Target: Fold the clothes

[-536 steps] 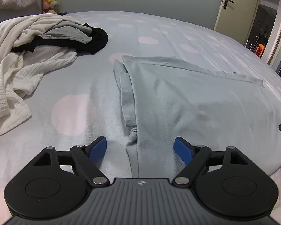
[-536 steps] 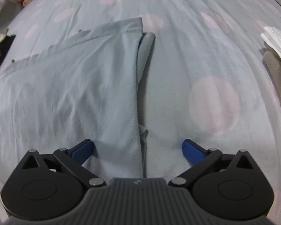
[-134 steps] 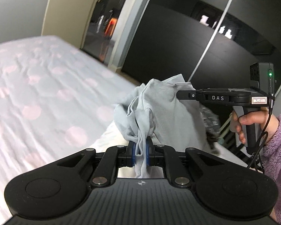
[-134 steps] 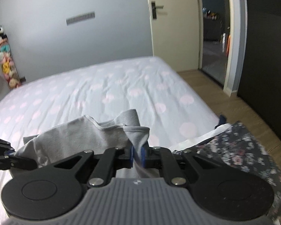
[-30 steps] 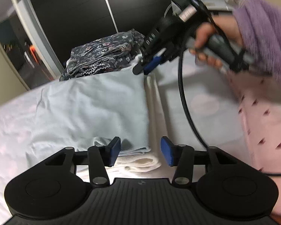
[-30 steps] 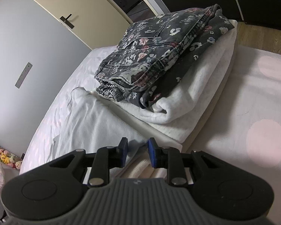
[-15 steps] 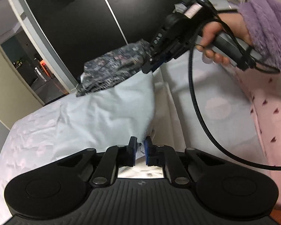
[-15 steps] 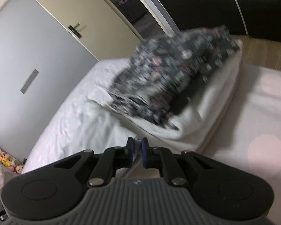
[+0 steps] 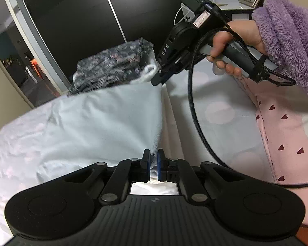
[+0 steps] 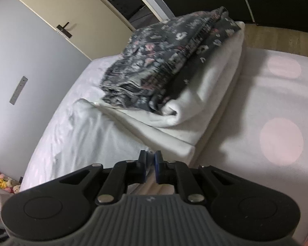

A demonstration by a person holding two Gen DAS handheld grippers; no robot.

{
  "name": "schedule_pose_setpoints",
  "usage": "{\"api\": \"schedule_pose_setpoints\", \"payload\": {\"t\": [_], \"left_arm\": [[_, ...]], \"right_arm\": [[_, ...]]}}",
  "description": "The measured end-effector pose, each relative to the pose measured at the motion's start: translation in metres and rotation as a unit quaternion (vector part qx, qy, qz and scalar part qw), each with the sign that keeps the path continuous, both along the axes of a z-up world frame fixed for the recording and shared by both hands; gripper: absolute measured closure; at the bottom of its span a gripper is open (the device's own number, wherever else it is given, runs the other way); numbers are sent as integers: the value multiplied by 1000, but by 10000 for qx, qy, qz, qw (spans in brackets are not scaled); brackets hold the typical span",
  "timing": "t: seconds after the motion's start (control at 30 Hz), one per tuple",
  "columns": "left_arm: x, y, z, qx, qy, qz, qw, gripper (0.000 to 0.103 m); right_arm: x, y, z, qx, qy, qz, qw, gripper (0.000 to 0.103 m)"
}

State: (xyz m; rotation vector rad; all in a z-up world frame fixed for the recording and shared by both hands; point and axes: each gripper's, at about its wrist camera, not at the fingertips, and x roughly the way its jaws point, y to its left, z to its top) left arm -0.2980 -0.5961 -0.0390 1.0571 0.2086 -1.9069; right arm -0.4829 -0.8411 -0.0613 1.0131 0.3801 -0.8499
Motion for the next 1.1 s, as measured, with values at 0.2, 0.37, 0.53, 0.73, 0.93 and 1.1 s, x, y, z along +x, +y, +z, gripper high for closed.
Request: {"api": "schedule_pose_setpoints", "payload": {"t": [0.2, 0.37, 0.53, 0.73, 0.93, 1.1], "left_arm": [[18, -1, -1, 271, 378, 226, 9987, 95], [36, 15, 19, 253, 759, 383, 9961, 74], [62, 31, 43, 43, 1312, 824, 9879, 56], [92, 48, 78, -436, 1903, 1387, 9709, 52], [111, 65, 107, -1177, 2093, 1996, 9500, 51], [111, 80, 121, -1694, 2023, 2342, 9357, 22]], "right_arm": [[12, 8, 7, -261, 512, 170, 9982, 93], [9, 22, 25, -606, 1063, -19, 9925, 84], [2, 46, 50, -921, 1125, -45, 9894, 84], [20, 98, 99, -1678, 1352, 302, 9760, 68], [41, 153, 144, -2320, 1390, 420, 9618, 39], [50, 191, 156, -2508, 1168, 289, 9605, 20]]}}
